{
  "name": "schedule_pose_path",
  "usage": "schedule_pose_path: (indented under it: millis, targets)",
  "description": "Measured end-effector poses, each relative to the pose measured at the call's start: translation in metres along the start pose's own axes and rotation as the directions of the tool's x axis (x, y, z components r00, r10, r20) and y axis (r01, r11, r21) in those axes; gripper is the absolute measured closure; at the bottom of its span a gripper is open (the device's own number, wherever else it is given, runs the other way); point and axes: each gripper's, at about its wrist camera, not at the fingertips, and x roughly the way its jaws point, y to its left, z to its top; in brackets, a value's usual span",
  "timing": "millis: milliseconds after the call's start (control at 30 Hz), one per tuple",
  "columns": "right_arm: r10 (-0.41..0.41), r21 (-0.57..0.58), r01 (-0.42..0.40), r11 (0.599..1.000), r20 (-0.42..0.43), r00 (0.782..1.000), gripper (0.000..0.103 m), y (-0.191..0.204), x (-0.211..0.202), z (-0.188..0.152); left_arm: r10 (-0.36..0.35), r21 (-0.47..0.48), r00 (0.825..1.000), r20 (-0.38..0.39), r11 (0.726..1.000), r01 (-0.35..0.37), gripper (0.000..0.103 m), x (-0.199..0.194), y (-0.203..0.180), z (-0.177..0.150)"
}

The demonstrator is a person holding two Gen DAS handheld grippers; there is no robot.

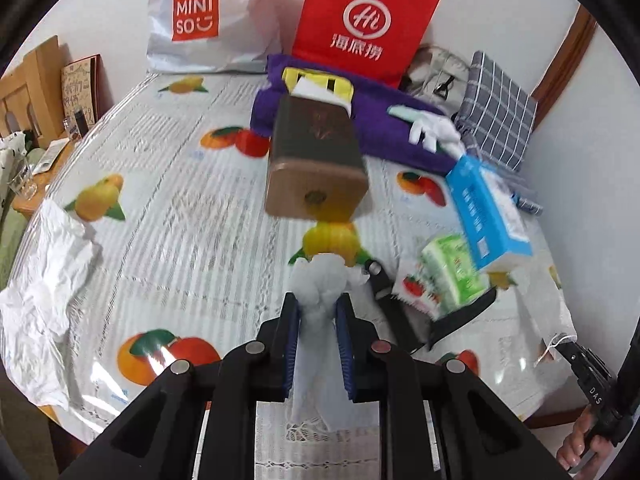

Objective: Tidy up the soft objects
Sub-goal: 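Carry the tissue with the left tool while the right tool carries the mesh bag toward the towel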

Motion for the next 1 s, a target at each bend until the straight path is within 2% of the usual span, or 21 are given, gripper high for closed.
schedule_pose_path:
  millis: [367,1000]
  targets:
    - [-0.005,-0.032,0.008,0.999,0.088,0.996,0.097,0.009,-0.029,0.045,-0.017,0.007,0.998,0.061,1.000,0.017,0.085,-0.024,-0.008,0.032]
    - [0.022,-0.023,-0.019,1.000,0.128,0.992,0.097,0.024,0.004,0.134,-0.051,0.075,0.995,0.081,0.996,0.045,0.085,-0.005,-0.041,0.100]
